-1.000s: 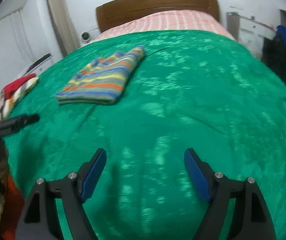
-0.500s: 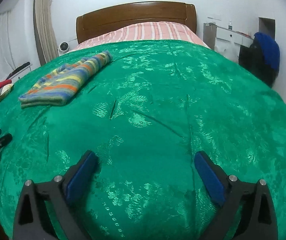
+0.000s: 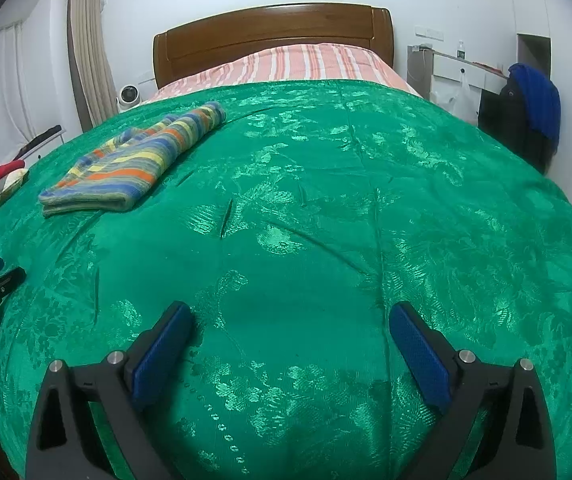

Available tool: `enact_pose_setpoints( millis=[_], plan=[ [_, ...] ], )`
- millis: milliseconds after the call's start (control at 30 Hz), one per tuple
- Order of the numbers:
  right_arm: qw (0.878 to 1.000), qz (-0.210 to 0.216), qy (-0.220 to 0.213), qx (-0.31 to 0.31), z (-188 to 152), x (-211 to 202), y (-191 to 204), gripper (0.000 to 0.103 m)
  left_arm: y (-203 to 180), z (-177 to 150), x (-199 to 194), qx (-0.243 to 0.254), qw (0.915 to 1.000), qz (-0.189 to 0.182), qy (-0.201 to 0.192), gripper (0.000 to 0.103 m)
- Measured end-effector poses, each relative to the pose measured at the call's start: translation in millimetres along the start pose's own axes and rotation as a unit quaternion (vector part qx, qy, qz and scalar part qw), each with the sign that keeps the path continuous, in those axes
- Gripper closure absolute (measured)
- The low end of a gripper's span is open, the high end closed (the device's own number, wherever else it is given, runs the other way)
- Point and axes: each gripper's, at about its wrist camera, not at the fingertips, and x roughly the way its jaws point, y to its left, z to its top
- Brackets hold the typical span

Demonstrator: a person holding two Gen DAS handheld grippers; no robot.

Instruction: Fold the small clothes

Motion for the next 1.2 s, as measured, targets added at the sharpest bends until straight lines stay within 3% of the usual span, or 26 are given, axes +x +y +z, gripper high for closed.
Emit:
enact_pose_setpoints(
  millis=[1000, 1100, 1200],
  plan=[
    [0.999, -0.025, 0.015, -0.018, 4, 8, 10, 0.002, -1, -1, -2, 0.001, 1.0, 0.005, -0.004, 0.0],
    [0.999, -0.025, 0.015, -0.018, 4, 9, 10, 0.002, 1, 4, -2, -0.006, 0.9998, -0.001, 0.02, 0.0],
    [0.999, -0.023, 0.02, -0.017, 5, 9, 10, 0.002, 9, 20, 0, -0.01, 0.9964, -0.033, 0.077, 0.001]
  ],
)
